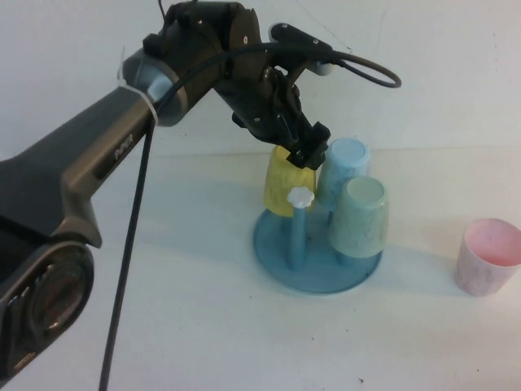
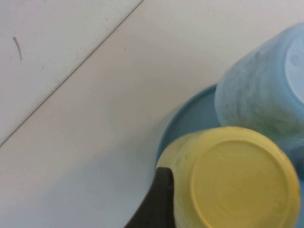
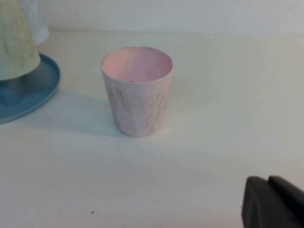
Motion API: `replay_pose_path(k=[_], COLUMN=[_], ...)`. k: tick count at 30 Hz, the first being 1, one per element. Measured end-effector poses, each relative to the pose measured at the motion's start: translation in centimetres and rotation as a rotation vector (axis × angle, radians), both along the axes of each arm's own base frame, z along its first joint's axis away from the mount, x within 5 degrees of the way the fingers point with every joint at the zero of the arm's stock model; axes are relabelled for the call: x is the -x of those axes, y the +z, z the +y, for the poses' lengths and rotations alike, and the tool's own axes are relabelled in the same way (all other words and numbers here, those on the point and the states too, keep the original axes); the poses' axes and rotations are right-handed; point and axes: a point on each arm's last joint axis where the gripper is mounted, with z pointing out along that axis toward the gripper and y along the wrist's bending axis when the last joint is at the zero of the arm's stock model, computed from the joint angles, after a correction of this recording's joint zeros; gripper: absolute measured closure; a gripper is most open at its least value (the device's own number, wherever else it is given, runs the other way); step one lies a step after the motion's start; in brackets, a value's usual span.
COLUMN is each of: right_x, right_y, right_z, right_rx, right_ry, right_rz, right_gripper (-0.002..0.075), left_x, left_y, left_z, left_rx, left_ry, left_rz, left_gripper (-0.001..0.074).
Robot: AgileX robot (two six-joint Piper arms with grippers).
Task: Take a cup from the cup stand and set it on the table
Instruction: Pick up the cup from the rack
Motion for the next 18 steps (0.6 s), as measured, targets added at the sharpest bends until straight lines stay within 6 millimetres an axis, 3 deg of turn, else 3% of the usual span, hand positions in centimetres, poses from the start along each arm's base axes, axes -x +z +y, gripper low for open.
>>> replay_pose_path(k=[6, 15, 18], right_x=[0.0, 0.0, 0.0], right_y=[0.0, 0.0, 0.0], right_z=[0.0, 0.0, 0.0], right_rx=[-0.002, -0.002, -0.002], right_ry=[0.000, 0.000, 0.000], right_rz=[0.000, 0.000, 0.000], right_gripper=[0.0728, 0.0728, 0.0728], left_x=[-1.0, -1.6, -1.7], left_y=[-2.3, -4.2, -4.5], left_z=[-0.1, -0.3, -0.4], left_rx=[-0.052, -0.064, -0.061], left_ry=[0.008, 0.026, 0.038], left_rz=[0.001, 0.025, 0.036], left_gripper=[0.0043, 0.0043, 0.0091])
